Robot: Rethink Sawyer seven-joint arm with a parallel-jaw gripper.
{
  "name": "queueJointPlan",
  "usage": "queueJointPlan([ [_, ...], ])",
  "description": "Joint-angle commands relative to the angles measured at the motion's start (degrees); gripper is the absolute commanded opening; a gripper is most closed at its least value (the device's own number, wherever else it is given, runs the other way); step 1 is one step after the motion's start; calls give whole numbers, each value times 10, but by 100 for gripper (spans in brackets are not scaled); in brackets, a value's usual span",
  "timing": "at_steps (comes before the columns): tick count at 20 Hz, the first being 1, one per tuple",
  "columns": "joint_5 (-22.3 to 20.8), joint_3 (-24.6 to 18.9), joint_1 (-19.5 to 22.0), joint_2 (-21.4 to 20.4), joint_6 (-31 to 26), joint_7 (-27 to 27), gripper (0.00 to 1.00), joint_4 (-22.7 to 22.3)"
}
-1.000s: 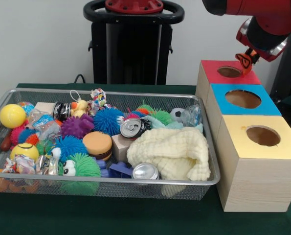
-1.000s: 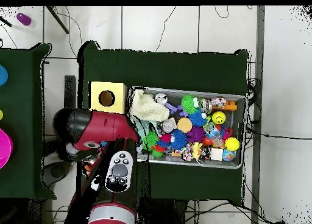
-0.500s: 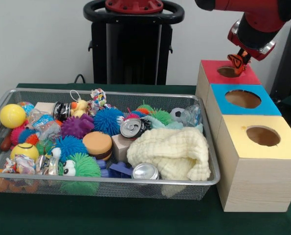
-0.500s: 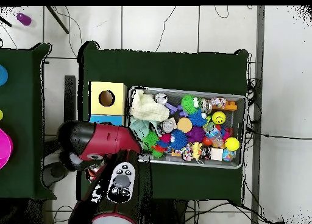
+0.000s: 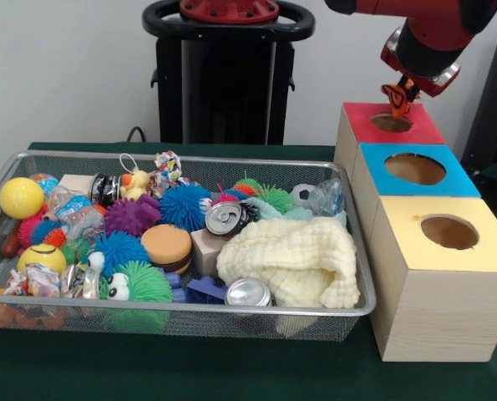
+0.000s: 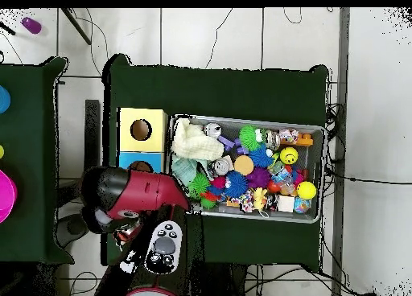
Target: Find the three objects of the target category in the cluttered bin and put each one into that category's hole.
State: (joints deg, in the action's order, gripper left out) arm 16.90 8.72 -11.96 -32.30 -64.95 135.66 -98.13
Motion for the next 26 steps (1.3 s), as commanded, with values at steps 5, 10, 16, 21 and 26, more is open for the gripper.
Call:
queueJointPlan([
  [5, -88, 10, 21, 7, 96, 16, 0, -13],
  [10, -148, 19, 18, 22, 153, 9, 0, 11],
  [16, -156, 23, 12, 42, 175, 51, 0, 26],
  [21, -148, 25, 3, 40, 184, 68, 0, 18],
  [26, -140, 31, -9, 41, 181, 80, 0, 19],
])
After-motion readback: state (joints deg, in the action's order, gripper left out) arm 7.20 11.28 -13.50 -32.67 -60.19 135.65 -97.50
